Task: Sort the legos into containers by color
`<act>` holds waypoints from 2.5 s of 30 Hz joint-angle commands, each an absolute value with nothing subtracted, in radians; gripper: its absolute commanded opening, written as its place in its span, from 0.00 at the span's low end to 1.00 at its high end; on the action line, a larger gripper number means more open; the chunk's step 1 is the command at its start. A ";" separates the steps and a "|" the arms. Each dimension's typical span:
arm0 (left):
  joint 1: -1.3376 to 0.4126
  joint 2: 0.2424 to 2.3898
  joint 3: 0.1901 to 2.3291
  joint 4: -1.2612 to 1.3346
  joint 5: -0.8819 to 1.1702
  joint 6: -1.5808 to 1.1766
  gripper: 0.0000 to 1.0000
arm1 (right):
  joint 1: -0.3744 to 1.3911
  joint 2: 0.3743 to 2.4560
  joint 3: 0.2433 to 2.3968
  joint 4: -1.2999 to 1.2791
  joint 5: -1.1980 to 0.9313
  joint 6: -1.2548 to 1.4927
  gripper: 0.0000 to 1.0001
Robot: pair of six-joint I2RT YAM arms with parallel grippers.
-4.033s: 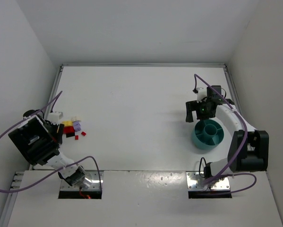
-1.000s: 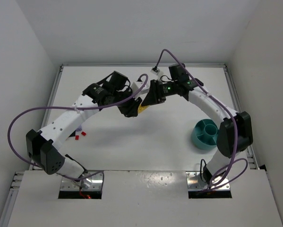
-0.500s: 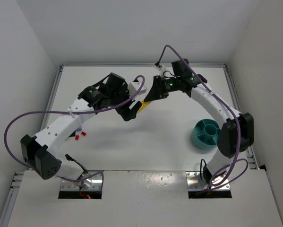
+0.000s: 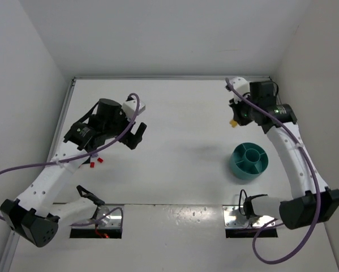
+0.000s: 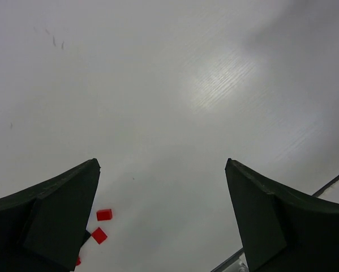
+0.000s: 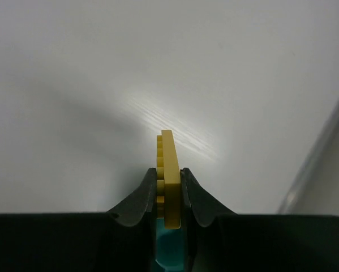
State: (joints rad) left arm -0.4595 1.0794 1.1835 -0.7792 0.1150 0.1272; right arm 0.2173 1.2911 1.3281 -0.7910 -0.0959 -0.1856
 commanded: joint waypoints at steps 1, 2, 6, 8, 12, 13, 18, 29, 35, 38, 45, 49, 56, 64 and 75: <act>-0.416 1.080 1.129 -0.749 0.075 0.078 1.00 | 0.143 1.212 1.299 -0.923 0.077 -0.367 0.00; -0.391 1.080 1.117 -0.739 0.075 0.078 1.00 | 0.106 1.212 1.290 -0.958 0.090 -0.379 0.00; -0.332 1.080 1.085 -0.730 0.065 0.067 1.00 | 0.005 1.181 1.241 -1.008 0.091 -0.399 0.00; -0.307 1.080 1.075 -0.730 0.064 0.078 1.00 | -0.030 1.171 1.217 -1.020 0.075 -0.408 0.00; -0.246 1.069 1.054 -0.730 0.110 0.087 1.00 | -0.097 1.170 1.206 -1.078 -0.001 -0.408 0.00; -0.232 1.059 1.054 -0.730 0.110 0.087 1.00 | -0.106 1.170 1.206 -1.078 -0.030 -0.408 0.00; -0.196 1.049 1.034 -0.730 0.144 0.087 1.00 | -0.155 1.206 1.206 -1.127 -0.101 -0.408 0.00; -0.169 1.049 1.015 -0.721 0.163 0.087 1.00 | -0.218 1.246 1.201 -1.138 -0.192 -0.436 0.00; -0.146 1.052 1.006 -0.710 0.175 0.087 1.00 | -0.227 1.246 1.138 -1.060 -0.192 -0.436 0.22; -0.103 1.097 1.006 -0.721 0.184 0.087 1.00 | -0.236 1.255 1.129 -1.026 -0.204 -0.436 0.49; 0.072 1.147 0.996 -0.721 0.193 0.161 1.00 | -0.236 1.255 1.164 -1.026 -0.268 -0.426 0.70; 0.199 1.298 1.015 -0.721 0.166 0.201 0.86 | -0.236 1.255 1.207 -1.046 -0.339 -0.404 0.71; 0.425 1.575 1.141 -0.721 0.247 0.265 0.66 | -0.236 1.298 1.203 -1.058 -0.445 -0.373 0.72; 0.445 1.696 1.293 -0.719 0.249 0.521 0.74 | -0.224 1.318 1.201 -1.061 -0.454 -0.364 0.72; 0.498 1.836 1.404 -0.876 0.272 0.782 0.75 | -0.224 1.356 1.230 -1.089 -0.463 -0.364 0.72</act>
State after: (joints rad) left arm 0.4728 1.8420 1.4086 -0.8230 0.2443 0.6716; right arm -0.2268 1.3487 1.1866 -1.0828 -0.4309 -0.3668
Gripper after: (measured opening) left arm 0.754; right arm 0.720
